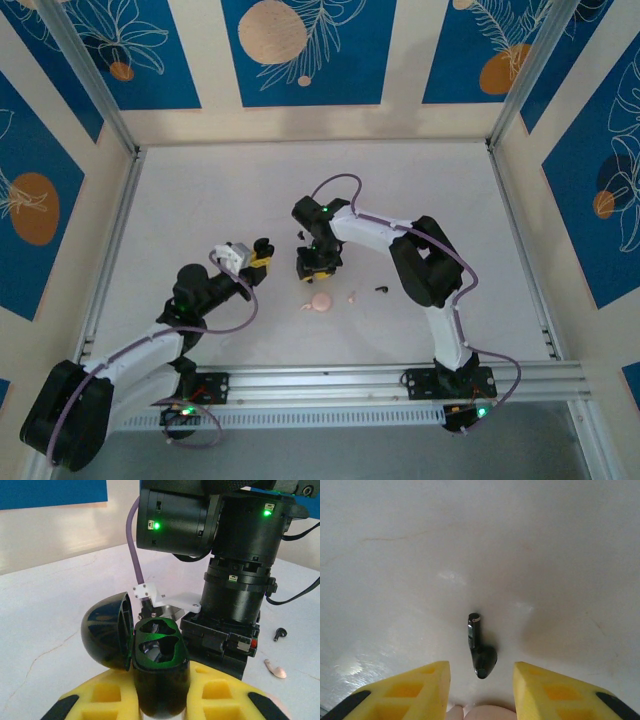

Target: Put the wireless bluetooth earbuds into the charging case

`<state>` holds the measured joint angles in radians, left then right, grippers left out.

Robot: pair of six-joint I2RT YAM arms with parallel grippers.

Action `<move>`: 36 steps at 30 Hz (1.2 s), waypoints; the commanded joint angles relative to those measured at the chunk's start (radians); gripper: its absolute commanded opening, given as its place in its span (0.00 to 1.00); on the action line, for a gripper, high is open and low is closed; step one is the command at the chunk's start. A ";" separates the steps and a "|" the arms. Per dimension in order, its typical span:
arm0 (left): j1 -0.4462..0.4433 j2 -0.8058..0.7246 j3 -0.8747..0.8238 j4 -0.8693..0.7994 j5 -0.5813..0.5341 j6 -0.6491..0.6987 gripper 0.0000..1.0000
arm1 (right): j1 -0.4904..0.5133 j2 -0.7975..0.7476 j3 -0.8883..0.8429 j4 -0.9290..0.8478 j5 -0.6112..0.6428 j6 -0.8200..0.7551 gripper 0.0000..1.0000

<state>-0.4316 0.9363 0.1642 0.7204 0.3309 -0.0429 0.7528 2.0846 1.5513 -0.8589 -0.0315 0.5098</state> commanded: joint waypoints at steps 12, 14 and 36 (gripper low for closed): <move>0.013 -0.013 0.003 0.006 0.000 0.017 0.11 | 0.002 0.032 -0.008 -0.012 -0.022 0.009 0.34; 0.013 -0.016 0.003 0.004 -0.002 0.017 0.11 | 0.001 0.035 -0.010 -0.012 -0.021 0.009 0.33; 0.013 -0.019 0.019 -0.025 -0.002 0.025 0.12 | -0.107 -0.022 -0.084 -0.039 0.090 -0.040 0.24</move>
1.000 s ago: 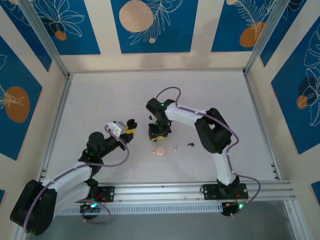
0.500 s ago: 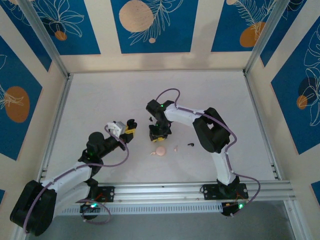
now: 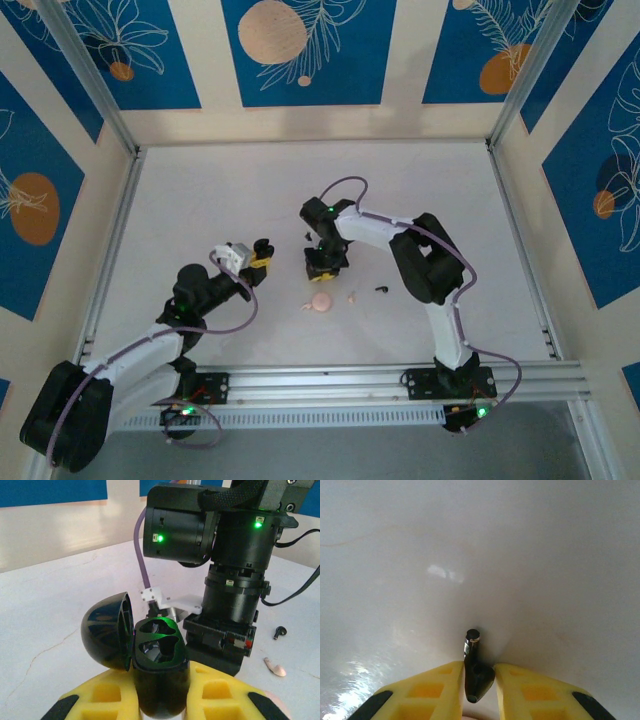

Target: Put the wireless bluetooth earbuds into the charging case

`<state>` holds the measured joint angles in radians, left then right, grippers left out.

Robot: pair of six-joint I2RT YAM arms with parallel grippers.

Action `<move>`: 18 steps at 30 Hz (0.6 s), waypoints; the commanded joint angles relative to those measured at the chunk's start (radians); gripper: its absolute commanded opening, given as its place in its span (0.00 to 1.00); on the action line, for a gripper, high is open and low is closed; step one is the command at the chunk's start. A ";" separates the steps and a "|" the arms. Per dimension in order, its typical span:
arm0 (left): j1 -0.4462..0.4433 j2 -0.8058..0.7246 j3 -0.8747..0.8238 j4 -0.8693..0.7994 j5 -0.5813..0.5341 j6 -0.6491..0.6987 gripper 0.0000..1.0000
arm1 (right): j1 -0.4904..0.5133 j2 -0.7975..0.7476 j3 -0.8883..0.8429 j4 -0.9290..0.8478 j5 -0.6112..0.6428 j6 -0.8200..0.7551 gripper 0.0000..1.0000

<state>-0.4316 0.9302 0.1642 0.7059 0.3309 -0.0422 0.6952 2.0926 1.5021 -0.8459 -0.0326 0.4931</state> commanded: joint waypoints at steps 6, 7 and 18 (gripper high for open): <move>0.014 -0.011 0.024 -0.020 -0.003 0.026 0.12 | -0.108 -0.086 -0.072 -0.083 0.147 -0.060 0.24; 0.013 -0.010 0.026 -0.021 -0.002 0.028 0.12 | -0.120 -0.095 -0.079 -0.089 0.151 -0.066 0.24; 0.013 -0.007 0.035 -0.026 0.008 0.026 0.12 | -0.179 -0.186 -0.037 -0.109 0.136 -0.118 0.40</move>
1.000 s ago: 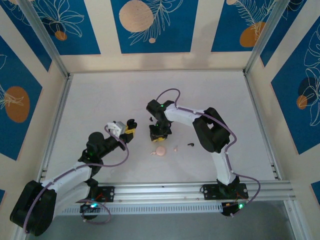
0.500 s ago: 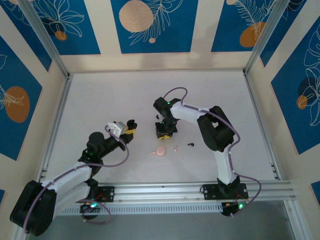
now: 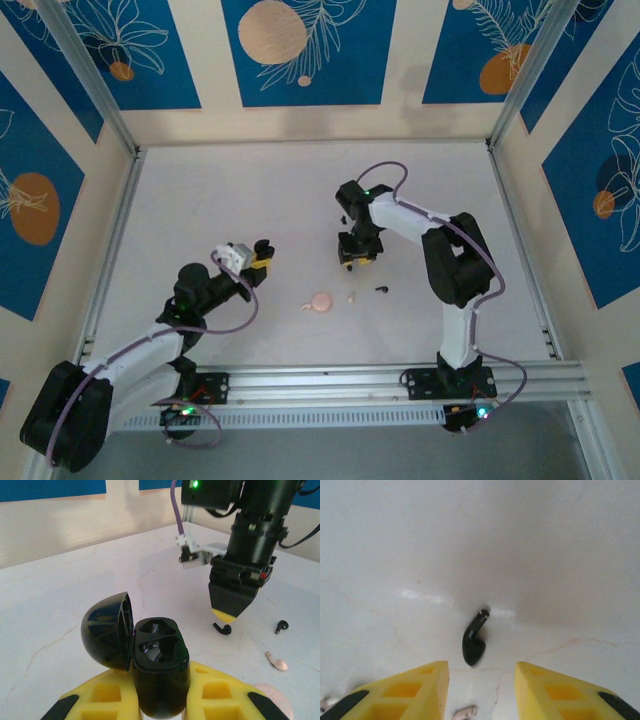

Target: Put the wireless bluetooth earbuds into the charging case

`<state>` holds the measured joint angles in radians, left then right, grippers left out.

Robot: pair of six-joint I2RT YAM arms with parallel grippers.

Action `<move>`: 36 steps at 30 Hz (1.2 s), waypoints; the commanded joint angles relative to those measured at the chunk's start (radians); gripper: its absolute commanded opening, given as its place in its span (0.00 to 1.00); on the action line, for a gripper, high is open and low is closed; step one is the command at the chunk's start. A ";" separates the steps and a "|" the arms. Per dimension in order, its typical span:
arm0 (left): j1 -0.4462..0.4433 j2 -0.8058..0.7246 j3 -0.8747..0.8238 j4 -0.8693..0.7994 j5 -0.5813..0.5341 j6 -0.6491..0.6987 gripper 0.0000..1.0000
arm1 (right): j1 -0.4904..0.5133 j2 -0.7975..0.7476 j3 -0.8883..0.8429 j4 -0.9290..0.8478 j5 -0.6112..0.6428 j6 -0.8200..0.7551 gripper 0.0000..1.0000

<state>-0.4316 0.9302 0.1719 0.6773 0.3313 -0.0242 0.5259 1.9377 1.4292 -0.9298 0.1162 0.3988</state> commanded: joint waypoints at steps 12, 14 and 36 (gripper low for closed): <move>0.013 -0.040 0.036 -0.035 0.001 0.018 0.12 | -0.020 0.111 0.152 -0.067 -0.045 -0.039 0.40; 0.013 -0.042 0.038 -0.039 0.000 0.020 0.12 | -0.020 0.123 0.150 -0.070 -0.049 -0.034 0.40; 0.013 -0.042 0.039 -0.050 0.001 0.023 0.12 | -0.017 0.178 0.114 -0.017 -0.134 -0.021 0.37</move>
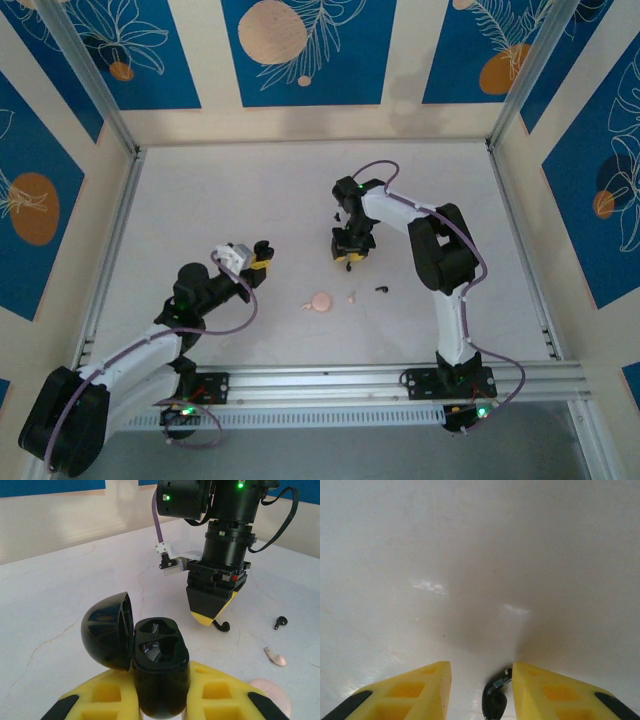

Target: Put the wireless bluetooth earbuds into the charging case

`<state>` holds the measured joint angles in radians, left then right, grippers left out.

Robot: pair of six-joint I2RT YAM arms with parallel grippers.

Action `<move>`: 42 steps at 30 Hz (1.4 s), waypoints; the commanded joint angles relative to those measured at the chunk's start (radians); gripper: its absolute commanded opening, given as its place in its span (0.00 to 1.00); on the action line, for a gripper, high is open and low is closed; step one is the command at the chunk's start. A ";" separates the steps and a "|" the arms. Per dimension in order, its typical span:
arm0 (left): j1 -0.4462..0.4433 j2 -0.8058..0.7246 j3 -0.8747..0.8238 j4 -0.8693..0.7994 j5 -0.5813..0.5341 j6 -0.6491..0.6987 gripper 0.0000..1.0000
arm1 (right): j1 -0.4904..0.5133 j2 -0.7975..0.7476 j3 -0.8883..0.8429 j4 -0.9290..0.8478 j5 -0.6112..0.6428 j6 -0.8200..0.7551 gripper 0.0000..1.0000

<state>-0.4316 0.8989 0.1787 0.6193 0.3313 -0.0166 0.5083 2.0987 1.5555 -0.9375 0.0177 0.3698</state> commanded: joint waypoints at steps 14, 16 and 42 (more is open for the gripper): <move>0.013 -0.010 0.031 0.014 0.004 0.013 0.12 | 0.046 -0.049 -0.014 -0.001 -0.099 -0.025 0.36; 0.013 -0.009 0.032 0.014 0.006 0.013 0.12 | 0.038 -0.076 -0.016 -0.007 -0.075 -0.017 0.36; 0.013 -0.015 0.031 0.001 0.002 0.018 0.12 | 0.021 0.043 0.000 -0.030 -0.067 -0.031 0.39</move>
<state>-0.4316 0.8974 0.1787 0.6189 0.3313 -0.0166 0.5148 2.1098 1.5486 -0.9607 0.0147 0.3542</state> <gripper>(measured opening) 0.176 0.390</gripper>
